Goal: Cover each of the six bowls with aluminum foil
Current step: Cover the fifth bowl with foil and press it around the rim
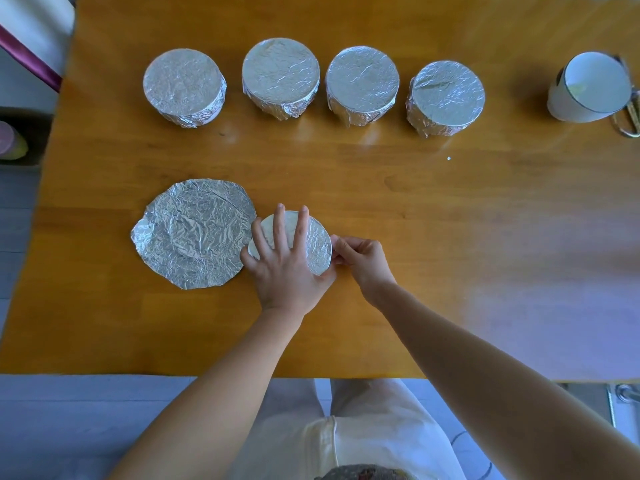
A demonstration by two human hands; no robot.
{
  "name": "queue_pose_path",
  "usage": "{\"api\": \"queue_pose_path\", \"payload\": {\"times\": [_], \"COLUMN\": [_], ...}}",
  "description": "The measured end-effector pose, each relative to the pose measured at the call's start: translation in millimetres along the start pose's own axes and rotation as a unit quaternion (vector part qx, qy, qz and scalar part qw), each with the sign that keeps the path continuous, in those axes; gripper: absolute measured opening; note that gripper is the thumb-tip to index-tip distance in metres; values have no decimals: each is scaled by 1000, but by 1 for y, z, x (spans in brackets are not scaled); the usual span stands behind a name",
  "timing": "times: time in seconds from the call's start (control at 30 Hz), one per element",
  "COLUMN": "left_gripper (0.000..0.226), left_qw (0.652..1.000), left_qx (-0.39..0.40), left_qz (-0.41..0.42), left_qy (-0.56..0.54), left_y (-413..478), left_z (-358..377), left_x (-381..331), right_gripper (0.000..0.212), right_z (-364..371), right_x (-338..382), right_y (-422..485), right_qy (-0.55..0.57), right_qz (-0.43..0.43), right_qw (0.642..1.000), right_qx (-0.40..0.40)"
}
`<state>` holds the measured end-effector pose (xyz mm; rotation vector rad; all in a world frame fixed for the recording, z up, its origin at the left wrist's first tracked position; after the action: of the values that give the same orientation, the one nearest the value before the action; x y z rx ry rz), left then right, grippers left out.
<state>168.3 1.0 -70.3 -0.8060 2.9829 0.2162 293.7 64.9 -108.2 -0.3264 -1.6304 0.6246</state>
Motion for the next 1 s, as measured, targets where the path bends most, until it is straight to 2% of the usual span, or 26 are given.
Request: {"api": "queue_pose_path", "payload": {"times": [0.1, 0.2, 0.33, 0.47, 0.57, 0.7, 0.9, 1.0], "left_gripper": [93, 91, 91, 89, 86, 90, 120, 133], "left_qw": [1000, 1000, 1000, 1000, 1000, 1000, 992, 983], "left_qx": [-5, -9, -10, -12, -12, 10, 64, 94], "left_qz": [-3, -5, -10, -10, -18, -20, -71, -94], "left_qy": [-7, -9, -11, -17, -20, -12, -86, -129], "left_y": [0, 0, 0, 0, 1, 2, 8, 5], "left_z": [-1, -1, 0, 0, -1, -1, -5, -8], "left_x": [-1, -1, -1, -1, -1, -2, 0, 7], "right_gripper": [17, 14, 16, 25, 31, 28, 30, 29], "right_z": [4, 4, 2, 4, 5, 5, 13, 16], "right_x": [-15, -19, -15, -14, -17, -12, 12, 18], "right_y": [-8, -10, -11, -14, -17, -16, 9, 29], "right_qy": [71, 137, 111, 64, 22, -30, -108, -111], "right_qz": [50, 85, 87, 52, 15, -25, -36, -15], "right_qw": [993, 978, 980, 985, 991, 995, 993, 994], "right_qx": [-84, -132, -144, -152, -133, -90, -18, -21]}}
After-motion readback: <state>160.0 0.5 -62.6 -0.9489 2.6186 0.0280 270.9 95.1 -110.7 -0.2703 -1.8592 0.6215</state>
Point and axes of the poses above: each hand's wrist, its own y-axis towards the middle knuckle, its own z-axis out of the palm, x = y × z, the point moved 7 cm from there along y, towards the middle knuckle, and after that the axes turned 14 degrees about -x, right-handed, at the moved point
